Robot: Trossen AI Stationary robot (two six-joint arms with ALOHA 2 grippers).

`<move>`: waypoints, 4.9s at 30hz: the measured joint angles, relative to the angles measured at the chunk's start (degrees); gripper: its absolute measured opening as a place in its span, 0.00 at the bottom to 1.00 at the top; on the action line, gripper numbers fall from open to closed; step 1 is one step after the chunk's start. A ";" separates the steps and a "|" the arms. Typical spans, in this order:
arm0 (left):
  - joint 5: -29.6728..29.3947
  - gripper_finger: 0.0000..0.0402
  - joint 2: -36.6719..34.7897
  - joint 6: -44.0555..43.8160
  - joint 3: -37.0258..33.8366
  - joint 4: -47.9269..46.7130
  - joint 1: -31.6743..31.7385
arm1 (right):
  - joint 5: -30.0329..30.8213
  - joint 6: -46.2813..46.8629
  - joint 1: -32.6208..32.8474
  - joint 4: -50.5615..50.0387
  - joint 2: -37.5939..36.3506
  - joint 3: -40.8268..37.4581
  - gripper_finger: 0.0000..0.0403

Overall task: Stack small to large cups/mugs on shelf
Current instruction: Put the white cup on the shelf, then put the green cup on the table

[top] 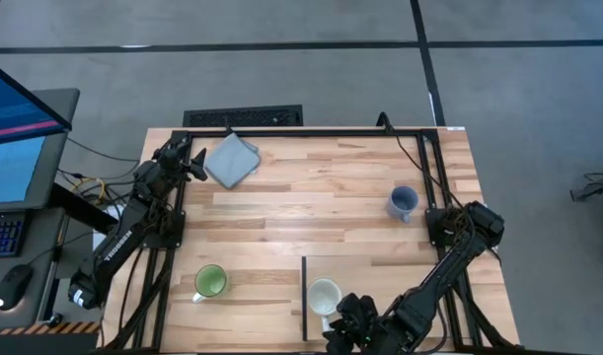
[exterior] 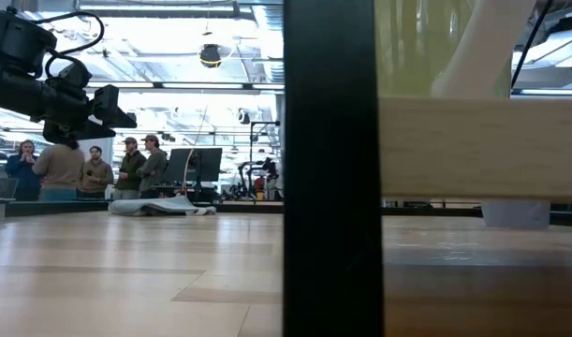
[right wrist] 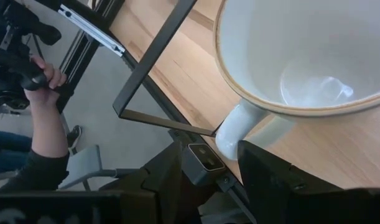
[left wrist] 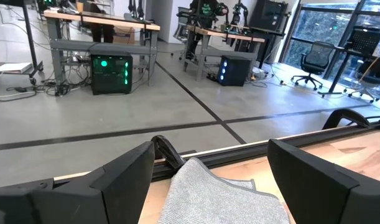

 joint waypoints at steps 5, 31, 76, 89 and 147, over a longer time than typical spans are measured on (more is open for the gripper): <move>0.01 0.76 0.00 0.00 0.00 0.01 0.02 | 0.02 -0.08 0.12 -0.53 -0.31 0.00 0.44; -0.01 0.76 0.02 0.63 0.00 0.01 0.02 | 15.67 -14.34 -0.64 -24.75 -13.58 0.00 0.44; -0.07 0.76 0.02 0.02 0.00 0.04 0.02 | -3.57 -87.70 -40.87 19.84 -61.08 -46.24 0.44; -0.11 0.76 0.02 1.06 0.00 0.04 0.01 | -36.77 -97.38 -71.38 35.92 -60.83 -57.71 0.44; 20.13 0.76 2.44 3.50 25.38 -15.57 -18.07 | -61.35 -100.45 -89.47 36.20 -59.36 -58.34 0.44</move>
